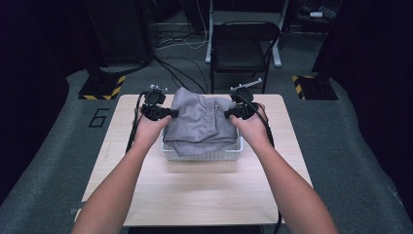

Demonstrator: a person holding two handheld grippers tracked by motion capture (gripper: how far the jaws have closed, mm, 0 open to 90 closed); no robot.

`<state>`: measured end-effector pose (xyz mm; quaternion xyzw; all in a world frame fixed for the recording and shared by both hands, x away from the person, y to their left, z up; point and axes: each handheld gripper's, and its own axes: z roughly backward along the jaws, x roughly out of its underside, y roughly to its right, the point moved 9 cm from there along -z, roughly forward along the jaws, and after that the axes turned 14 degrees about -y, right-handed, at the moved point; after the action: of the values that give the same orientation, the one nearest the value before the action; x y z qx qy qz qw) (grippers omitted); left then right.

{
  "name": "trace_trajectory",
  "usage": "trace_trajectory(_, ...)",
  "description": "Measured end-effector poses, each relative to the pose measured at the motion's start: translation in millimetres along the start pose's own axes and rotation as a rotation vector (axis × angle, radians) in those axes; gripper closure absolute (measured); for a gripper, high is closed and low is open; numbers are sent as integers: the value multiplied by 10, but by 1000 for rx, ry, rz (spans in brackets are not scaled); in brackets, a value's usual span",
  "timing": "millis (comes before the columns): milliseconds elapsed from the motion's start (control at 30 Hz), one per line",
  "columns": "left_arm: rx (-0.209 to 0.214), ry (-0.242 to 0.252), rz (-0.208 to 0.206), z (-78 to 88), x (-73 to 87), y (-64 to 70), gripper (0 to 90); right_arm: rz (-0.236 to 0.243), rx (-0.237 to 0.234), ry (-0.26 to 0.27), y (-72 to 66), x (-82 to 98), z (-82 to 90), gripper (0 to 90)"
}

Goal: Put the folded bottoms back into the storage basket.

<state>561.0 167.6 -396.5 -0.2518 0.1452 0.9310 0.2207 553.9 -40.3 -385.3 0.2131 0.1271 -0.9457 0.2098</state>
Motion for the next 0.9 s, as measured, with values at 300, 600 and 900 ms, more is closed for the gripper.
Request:
trace_trajectory(300,-20,-14,8,-192,-15,-85,746,19,37,-18,23,-52,-170,841)
trace_trajectory(600,1,-23,15,-317,8,-172,746,24,52,-19,70,-61,-285,842)
trace_trajectory(900,8,-41,24,-499,75,-191,746,10,53,-37,157,19,-491,842)
